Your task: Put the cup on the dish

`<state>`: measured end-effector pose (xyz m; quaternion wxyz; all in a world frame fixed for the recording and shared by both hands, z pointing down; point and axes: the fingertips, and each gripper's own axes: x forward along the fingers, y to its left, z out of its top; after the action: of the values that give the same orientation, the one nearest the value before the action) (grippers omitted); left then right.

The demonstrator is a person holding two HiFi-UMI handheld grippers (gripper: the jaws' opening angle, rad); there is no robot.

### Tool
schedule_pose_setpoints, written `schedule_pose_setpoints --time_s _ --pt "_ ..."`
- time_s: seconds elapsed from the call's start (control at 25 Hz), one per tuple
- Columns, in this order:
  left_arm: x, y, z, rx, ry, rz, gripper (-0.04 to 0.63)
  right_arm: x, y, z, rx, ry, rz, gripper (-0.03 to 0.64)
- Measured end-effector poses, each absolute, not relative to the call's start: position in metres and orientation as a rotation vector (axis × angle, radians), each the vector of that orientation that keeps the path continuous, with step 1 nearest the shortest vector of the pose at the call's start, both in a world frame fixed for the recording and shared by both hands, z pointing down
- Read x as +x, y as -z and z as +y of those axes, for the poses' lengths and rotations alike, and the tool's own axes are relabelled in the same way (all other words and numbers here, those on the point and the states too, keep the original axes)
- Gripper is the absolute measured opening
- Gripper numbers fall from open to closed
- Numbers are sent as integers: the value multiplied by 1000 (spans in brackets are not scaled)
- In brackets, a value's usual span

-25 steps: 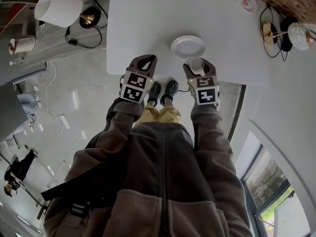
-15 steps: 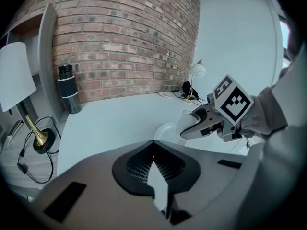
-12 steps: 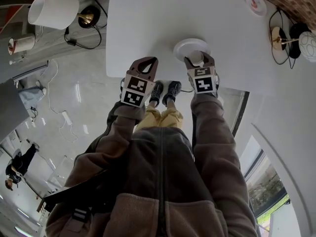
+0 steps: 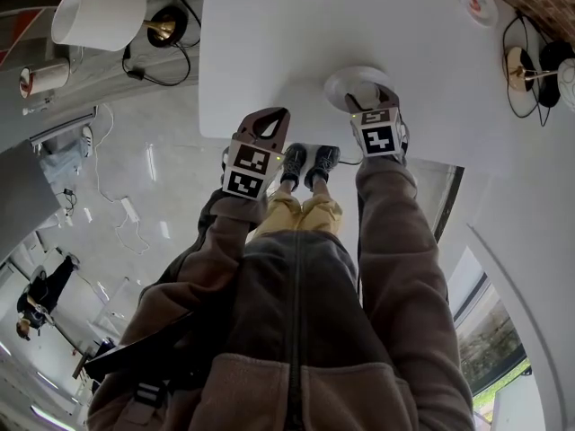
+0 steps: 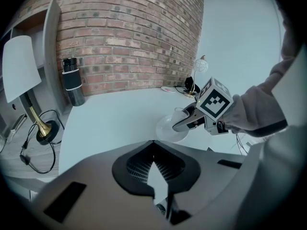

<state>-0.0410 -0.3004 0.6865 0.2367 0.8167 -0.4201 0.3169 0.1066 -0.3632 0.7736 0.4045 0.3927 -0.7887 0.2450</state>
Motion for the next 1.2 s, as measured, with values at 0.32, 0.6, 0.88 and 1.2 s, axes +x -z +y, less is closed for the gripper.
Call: schedule_pose_setpoints --time_s 0.32,0.6,0.88,1.2 --pt "-39 -689 -294 2237 -858 -1159 6 109 -781 -364 993 -622 -1977 261" --pt "-47 -691 -286 2215 -861 -1182 6 106 -780 -366 1002 -600 -2031 261" --pt "-52 -680 -287 2228 -828 -1220 6 114 -763 -353 1016 -586 -2088 262" --pt "-44 -628 -302 2275 -697 -1297 6 145 -686 -322 1197 -514 -2108 261"
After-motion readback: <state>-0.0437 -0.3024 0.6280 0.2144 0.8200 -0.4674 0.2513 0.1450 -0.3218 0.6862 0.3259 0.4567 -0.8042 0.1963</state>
